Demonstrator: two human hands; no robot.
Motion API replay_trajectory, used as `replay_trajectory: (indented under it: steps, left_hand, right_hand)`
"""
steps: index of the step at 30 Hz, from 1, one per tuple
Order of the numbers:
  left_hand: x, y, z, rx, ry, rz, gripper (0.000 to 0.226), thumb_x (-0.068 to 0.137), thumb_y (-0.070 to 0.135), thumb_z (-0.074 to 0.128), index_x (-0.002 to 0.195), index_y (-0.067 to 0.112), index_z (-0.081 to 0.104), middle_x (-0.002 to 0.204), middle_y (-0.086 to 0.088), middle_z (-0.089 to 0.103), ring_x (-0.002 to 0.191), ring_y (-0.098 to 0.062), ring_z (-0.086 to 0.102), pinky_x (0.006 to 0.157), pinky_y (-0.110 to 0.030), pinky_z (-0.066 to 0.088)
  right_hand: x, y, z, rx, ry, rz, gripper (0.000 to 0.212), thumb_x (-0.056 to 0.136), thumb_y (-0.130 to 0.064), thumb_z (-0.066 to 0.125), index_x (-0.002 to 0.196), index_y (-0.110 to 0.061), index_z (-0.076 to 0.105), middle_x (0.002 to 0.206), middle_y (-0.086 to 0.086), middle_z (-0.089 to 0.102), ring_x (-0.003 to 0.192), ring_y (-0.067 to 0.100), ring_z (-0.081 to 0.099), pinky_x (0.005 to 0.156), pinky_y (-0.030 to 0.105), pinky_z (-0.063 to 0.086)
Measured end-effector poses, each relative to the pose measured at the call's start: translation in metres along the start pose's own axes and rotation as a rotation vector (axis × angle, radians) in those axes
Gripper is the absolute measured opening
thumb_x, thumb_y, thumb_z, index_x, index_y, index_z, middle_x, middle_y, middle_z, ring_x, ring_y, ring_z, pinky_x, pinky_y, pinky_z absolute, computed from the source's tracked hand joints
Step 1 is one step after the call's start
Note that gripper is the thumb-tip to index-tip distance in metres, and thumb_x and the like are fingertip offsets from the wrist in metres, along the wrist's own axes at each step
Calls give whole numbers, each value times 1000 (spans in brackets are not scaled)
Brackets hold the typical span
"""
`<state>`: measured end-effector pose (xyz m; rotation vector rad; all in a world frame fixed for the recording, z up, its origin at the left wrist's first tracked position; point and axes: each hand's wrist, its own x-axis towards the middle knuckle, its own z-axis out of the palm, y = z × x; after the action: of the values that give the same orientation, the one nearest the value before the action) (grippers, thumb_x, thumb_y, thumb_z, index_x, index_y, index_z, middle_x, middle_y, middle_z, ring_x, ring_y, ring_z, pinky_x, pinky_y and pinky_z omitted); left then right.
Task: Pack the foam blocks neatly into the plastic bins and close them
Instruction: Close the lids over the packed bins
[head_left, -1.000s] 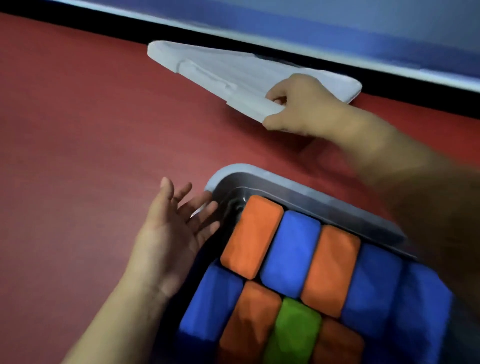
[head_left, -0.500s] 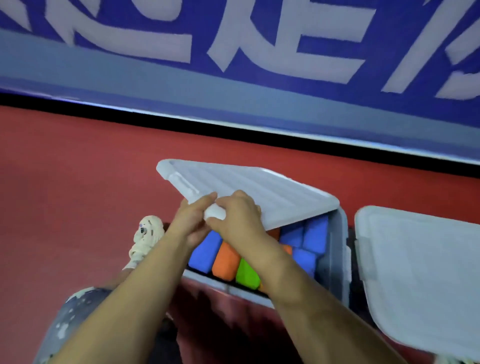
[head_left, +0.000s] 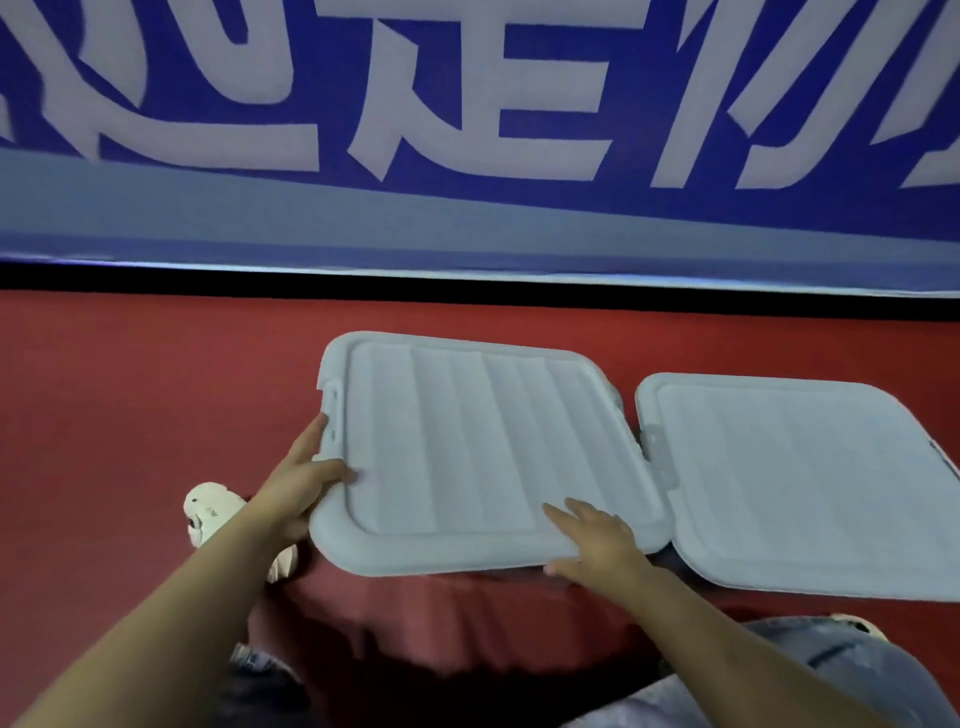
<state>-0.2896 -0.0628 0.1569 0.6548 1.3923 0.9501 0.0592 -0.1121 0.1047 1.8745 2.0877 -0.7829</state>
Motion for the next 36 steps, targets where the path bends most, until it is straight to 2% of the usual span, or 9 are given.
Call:
replay_trajectory:
  steps: [5, 9, 12, 15, 17, 24, 28, 32, 36]
  left_hand:
    - [30, -2, -26, 367, 338, 5, 66, 71, 4, 74, 132, 12, 51, 126, -5, 59, 101, -28, 60, 79, -38, 49]
    - [48, -16, -28, 571, 370, 15, 65, 80, -2, 68, 140, 9, 46, 132, -10, 52, 115, -31, 52, 89, -33, 41]
    - [69, -24, -31, 730, 345, 28, 63, 82, 0, 66, 141, 10, 45, 136, -12, 53, 120, -33, 51, 101, -37, 39]
    - [90, -27, -24, 805, 336, 50, 59, 84, -2, 62, 140, 11, 47, 135, -13, 54, 121, -33, 50, 104, -38, 37]
    - [104, -29, -17, 834, 339, 61, 54, 86, 0, 61, 138, 11, 48, 133, -14, 56, 120, -33, 51, 101, -38, 37]
    - [146, -36, -24, 959, 425, -2, 41, 93, 11, 50, 134, 6, 49, 129, -21, 56, 116, -42, 53, 93, -45, 42]
    - [151, -47, -39, 876, 344, -156, 51, 90, 32, 62, 130, 4, 49, 123, -21, 58, 109, -42, 56, 91, -48, 49]
    - [152, -58, -38, 799, 306, -227, 75, 80, 31, 73, 141, 8, 37, 136, -16, 51, 122, -39, 49, 100, -45, 42]
    - [162, -56, -37, 681, 347, -281, 68, 81, 22, 72, 138, 2, 41, 132, -17, 54, 118, -38, 52, 93, -40, 42]
  right_hand:
    - [3, 19, 31, -16, 163, -3, 76, 87, 3, 46, 150, -29, 18, 157, 11, 15, 140, 25, 28, 114, 42, 24]
    - [12, 16, 51, 27, 161, 11, 70, 91, -3, 46, 151, -24, 16, 159, 10, 7, 143, 26, 20, 115, 32, 20]
    - [17, 10, 68, -29, 119, 72, 70, 84, -11, 61, 146, -24, 31, 152, 13, 24, 130, 33, 40, 108, 37, 34]
    - [26, 11, 82, 0, 158, 62, 66, 46, -17, 89, 109, -24, 69, 111, 13, 61, 83, 29, 67, 71, 36, 58]
    - [34, 12, 84, 8, 165, 79, 66, 32, -26, 95, 95, -24, 73, 101, 8, 67, 72, 24, 68, 61, 32, 59]
    - [51, 8, 86, 73, 125, 38, 73, 50, -32, 91, 118, -21, 65, 131, 10, 58, 109, 31, 62, 81, 45, 56]
    - [56, -6, 86, 40, 74, 68, 76, 44, -37, 91, 115, -28, 65, 132, 7, 57, 105, 32, 62, 78, 45, 56]
    - [59, -20, 69, 61, 36, 36, 66, 82, -43, 65, 142, -32, 39, 157, 4, 18, 139, 32, 23, 112, 48, 27]
    - [78, -53, 50, 180, 23, 17, 63, 88, -46, 55, 145, -35, 29, 159, 1, 6, 144, 24, 9, 116, 39, 18]
